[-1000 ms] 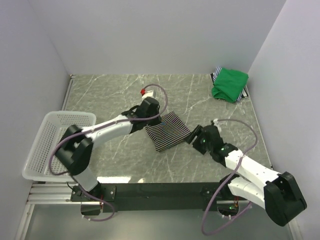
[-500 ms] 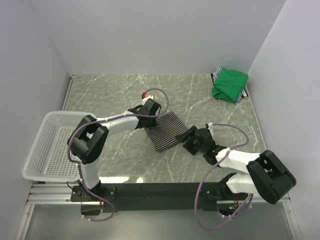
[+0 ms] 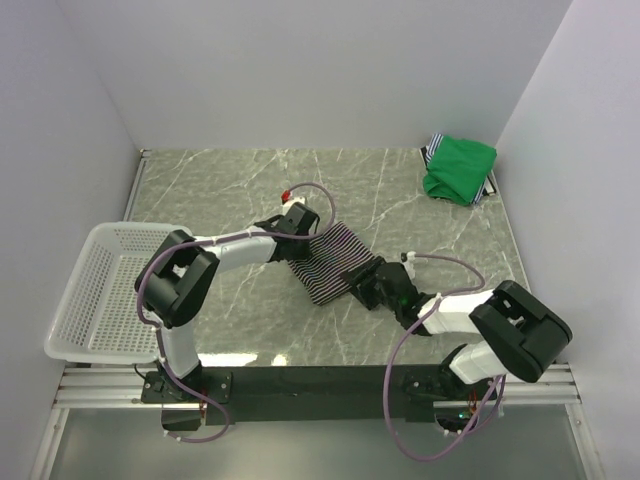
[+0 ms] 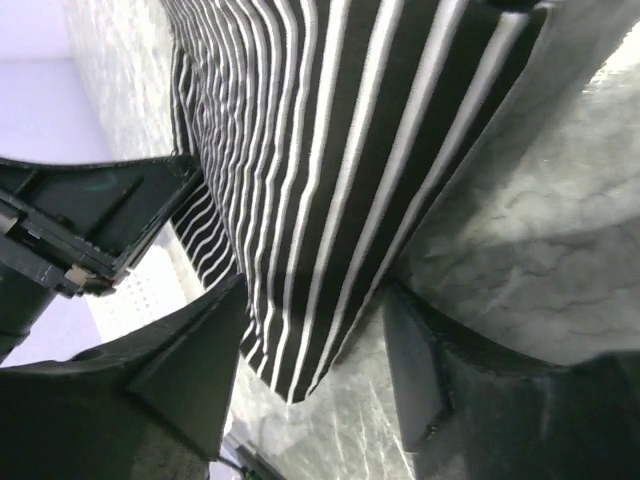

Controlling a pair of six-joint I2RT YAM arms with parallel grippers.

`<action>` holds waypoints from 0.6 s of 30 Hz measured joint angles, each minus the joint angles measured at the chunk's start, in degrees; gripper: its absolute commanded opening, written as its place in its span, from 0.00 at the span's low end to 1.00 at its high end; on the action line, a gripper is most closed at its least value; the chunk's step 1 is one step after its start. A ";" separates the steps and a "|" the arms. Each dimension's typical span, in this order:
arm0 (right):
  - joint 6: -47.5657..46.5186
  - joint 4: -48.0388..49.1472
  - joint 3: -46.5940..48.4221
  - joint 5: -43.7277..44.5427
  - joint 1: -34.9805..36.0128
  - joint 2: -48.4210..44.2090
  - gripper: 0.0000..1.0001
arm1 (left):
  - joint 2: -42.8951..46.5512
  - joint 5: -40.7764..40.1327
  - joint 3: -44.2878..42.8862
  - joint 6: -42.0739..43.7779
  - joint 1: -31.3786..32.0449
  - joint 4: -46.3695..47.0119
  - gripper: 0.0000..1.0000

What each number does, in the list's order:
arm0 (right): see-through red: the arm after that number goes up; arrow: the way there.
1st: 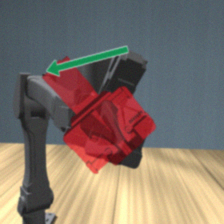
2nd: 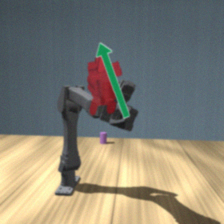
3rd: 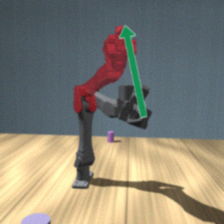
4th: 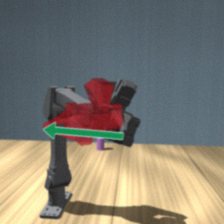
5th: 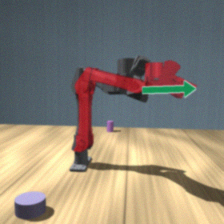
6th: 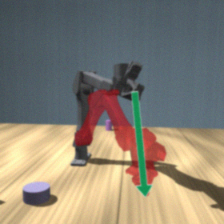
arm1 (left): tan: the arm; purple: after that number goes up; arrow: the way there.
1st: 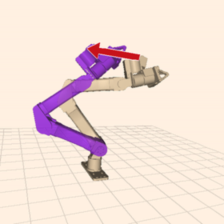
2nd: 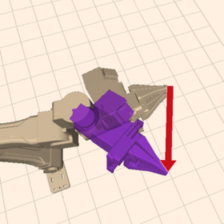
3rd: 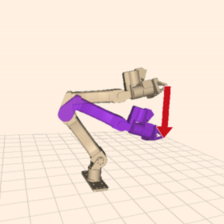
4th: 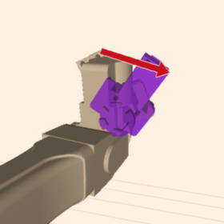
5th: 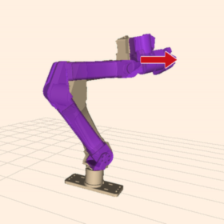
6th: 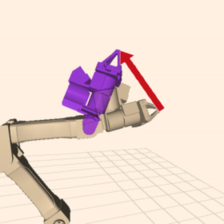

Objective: Fold and stack the tank tops
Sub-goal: Neatly place the folded tank top to the corner

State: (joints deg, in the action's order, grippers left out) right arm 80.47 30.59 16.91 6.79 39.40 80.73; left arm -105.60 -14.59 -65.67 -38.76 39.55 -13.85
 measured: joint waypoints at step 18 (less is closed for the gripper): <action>-9.90 -13.20 13.62 4.15 -1.51 8.85 0.00 | 6.36 9.05 0.26 -0.90 -2.01 0.00 0.21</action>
State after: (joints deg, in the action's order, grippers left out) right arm 70.57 17.39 30.52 10.94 37.89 89.58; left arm -99.24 -5.54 -65.41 -39.66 37.54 -13.85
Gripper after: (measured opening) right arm 0.072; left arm 0.206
